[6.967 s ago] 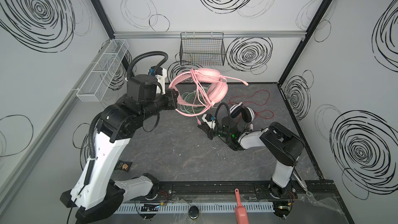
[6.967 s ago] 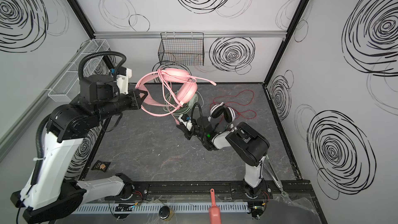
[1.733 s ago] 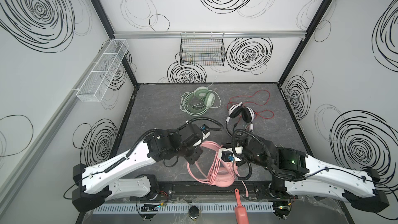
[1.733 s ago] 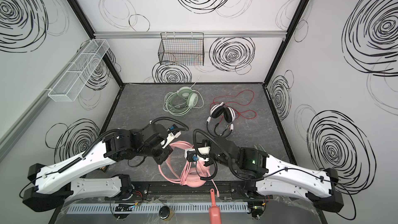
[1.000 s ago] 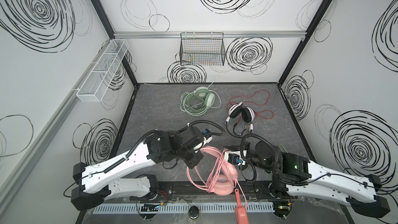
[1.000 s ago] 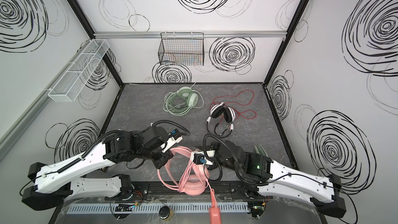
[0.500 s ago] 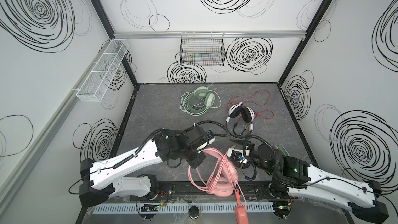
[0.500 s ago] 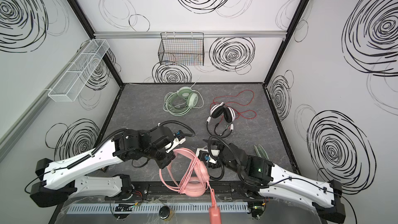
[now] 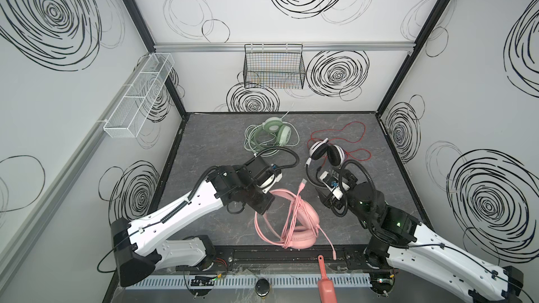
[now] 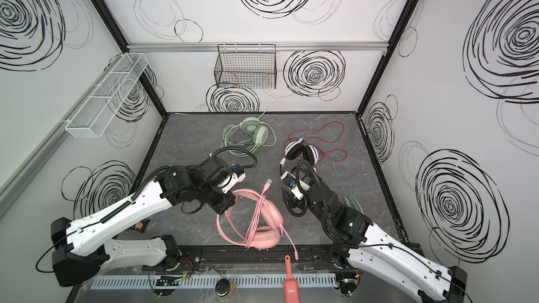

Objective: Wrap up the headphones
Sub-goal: 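Release the plug and draw the right gripper back while left gripper moves headset away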

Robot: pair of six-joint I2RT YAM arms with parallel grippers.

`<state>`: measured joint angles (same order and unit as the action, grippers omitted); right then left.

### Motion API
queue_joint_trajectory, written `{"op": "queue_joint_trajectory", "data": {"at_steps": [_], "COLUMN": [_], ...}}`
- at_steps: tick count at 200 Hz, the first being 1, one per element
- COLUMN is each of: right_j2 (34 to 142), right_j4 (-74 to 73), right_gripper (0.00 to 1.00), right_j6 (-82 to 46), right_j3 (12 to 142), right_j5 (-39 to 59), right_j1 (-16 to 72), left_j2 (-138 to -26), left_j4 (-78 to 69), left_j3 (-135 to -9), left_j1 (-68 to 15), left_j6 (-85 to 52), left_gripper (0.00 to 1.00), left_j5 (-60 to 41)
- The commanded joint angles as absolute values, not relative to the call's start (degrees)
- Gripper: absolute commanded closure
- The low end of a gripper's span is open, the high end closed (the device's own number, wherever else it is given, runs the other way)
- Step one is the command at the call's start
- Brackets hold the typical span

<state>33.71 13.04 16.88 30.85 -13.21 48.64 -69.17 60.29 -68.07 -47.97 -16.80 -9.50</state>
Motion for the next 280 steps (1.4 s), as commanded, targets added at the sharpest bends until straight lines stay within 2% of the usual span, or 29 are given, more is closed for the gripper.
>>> {"op": "queue_joint_trajectory", "data": {"at_steps": [1, 23, 67, 139, 218, 280], "right_j2": [33.99, 35.74, 33.60, 28.97, 27.42, 27.92], "right_j4": [10.78, 12.87, 10.94, 10.37, 9.77, 9.75], "right_gripper": [0.04, 0.05, 0.04, 0.03, 0.03, 0.03], "right_j6": [5.95, 0.27, 0.02, 0.35, 0.80, 0.80], "right_j3": [34.43, 37.04, 36.15, 33.99, 33.44, 33.35], "right_j5": [-15.95, -17.35, -14.83, -12.56, -13.35, -13.26], "right_j1": [44.78, 42.25, 42.28, 43.63, 45.62, 45.79], "left_j2": [-69.66, -70.44, -72.09, -69.86, -67.09, -72.73], "left_j4": [54.73, 52.52, 44.56, 28.56, 11.77, 0.90], "left_j3": [-67.79, -66.40, -63.06, -54.26, -43.84, -41.05], "left_j1": [-41.25, -32.72, -15.92, 5.92, 16.16, 17.00], "left_j6": [-18.16, -19.34, -24.24, -38.27, -51.89, -58.23], "left_gripper": [1.00, 1.00, 1.00, 1.00, 1.00, 1.00], "left_j5": [-15.36, -18.17, -24.87, -25.70, -23.98, -20.81]}}
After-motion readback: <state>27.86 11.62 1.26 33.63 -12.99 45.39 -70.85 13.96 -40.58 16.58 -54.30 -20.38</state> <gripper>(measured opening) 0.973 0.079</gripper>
